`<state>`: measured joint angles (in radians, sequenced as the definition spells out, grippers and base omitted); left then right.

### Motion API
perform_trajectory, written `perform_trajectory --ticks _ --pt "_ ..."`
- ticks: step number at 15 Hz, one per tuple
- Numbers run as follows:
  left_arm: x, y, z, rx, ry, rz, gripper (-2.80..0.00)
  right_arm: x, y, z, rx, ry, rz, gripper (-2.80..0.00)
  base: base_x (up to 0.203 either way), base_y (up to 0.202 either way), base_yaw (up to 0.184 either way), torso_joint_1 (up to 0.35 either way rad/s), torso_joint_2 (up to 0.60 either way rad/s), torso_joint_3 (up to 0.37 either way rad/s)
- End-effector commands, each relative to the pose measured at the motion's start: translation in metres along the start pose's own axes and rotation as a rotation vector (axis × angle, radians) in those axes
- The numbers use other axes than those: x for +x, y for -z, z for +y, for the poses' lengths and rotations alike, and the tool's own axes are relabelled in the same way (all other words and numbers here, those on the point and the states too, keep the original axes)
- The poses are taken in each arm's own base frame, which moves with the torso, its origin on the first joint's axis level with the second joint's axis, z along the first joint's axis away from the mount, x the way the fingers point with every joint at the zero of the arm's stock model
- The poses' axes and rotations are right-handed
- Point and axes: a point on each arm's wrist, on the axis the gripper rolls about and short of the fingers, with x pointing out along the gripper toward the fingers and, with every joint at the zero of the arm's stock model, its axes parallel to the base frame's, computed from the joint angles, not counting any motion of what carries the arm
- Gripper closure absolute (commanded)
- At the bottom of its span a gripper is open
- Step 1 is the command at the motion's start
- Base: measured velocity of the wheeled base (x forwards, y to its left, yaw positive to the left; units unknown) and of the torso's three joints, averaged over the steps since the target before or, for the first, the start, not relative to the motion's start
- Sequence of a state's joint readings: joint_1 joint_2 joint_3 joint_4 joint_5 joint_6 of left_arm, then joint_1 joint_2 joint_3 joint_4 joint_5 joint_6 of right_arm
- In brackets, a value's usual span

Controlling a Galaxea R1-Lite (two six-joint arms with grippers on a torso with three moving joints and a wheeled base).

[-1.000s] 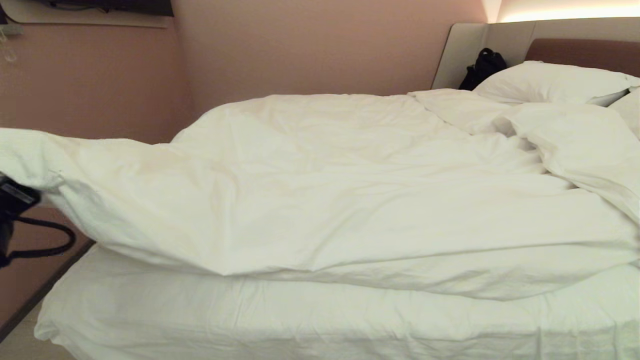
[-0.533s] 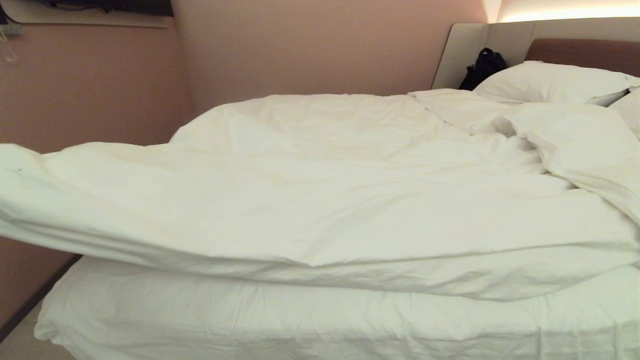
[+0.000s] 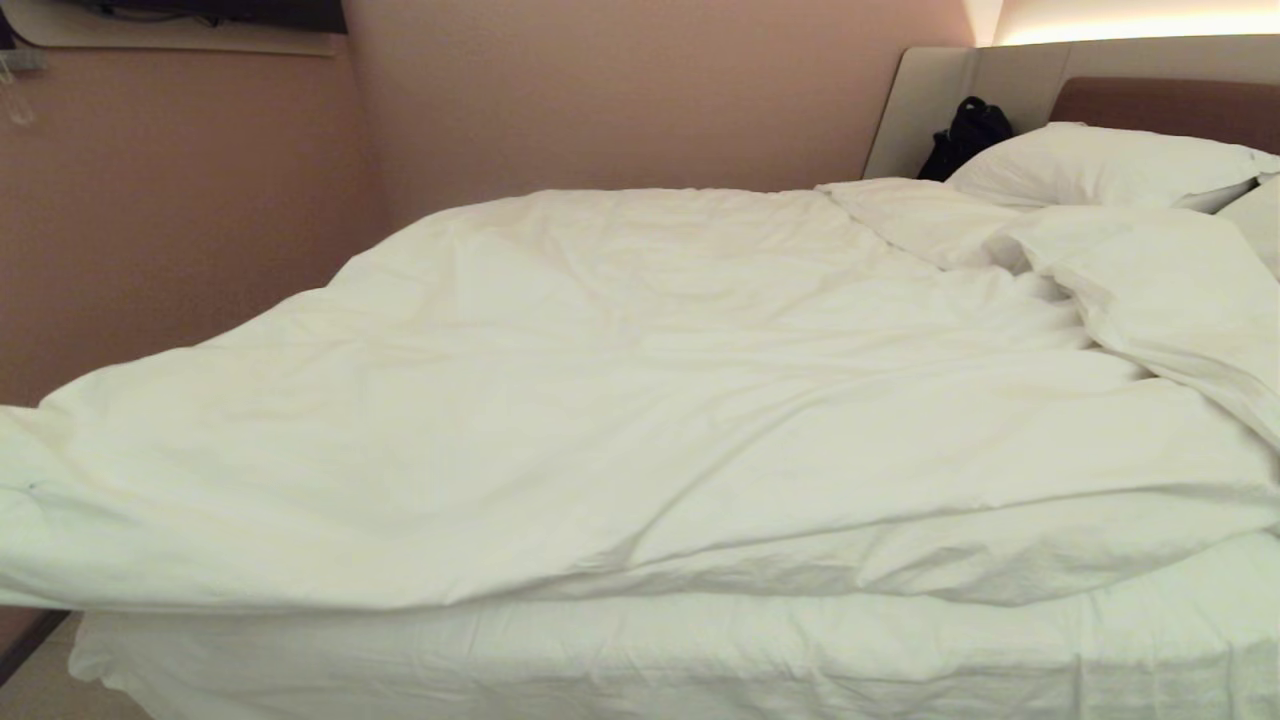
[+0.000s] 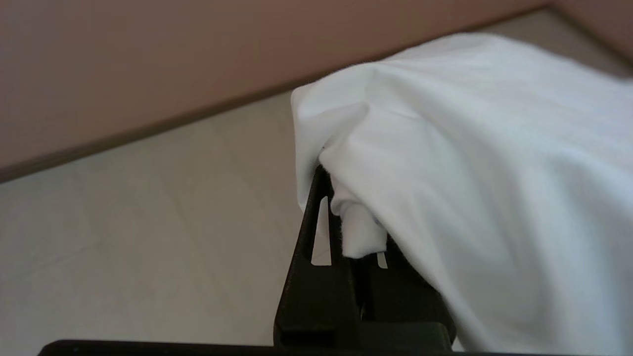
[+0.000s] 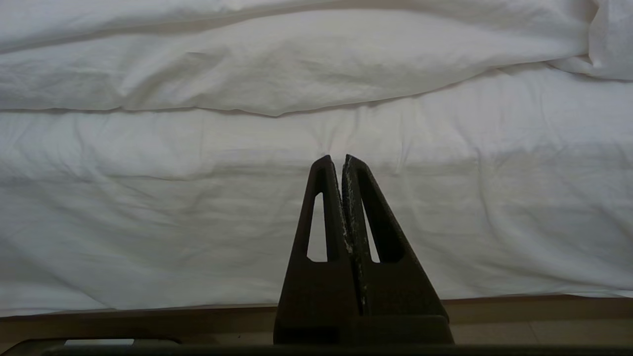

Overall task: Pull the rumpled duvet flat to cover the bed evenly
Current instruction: Flatten the corners of the folded blanket

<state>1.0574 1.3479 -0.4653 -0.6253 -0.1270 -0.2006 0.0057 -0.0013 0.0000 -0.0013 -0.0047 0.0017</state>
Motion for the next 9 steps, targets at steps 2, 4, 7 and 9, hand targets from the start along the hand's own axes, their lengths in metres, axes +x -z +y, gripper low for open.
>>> perform_trajectory --ticks 2,4,7,9 --pt "-0.013 0.025 0.016 0.012 -0.042 0.068 0.00 0.000 0.000 0.000 0.000 0.000 0.001 0.00 0.000 0.000 0.000 0.000 0.00 0.000" --pt "-0.013 0.032 0.023 0.007 -0.061 0.097 0.00 0.000 0.000 0.000 0.000 0.000 0.001 0.00 0.000 0.000 0.000 0.000 0.00 0.000" --pt "-0.019 0.031 0.029 -0.011 -0.075 0.084 0.00 0.000 0.000 0.000 0.000 0.000 0.001 0.00 0.000 0.000 0.000 0.000 0.00 0.000" --pt "-0.025 0.026 0.036 -0.026 -0.083 0.056 0.00 0.000 0.000 0.000 0.000 0.000 0.001 0.00 0.000 0.000 0.000 0.000 0.00 0.000"
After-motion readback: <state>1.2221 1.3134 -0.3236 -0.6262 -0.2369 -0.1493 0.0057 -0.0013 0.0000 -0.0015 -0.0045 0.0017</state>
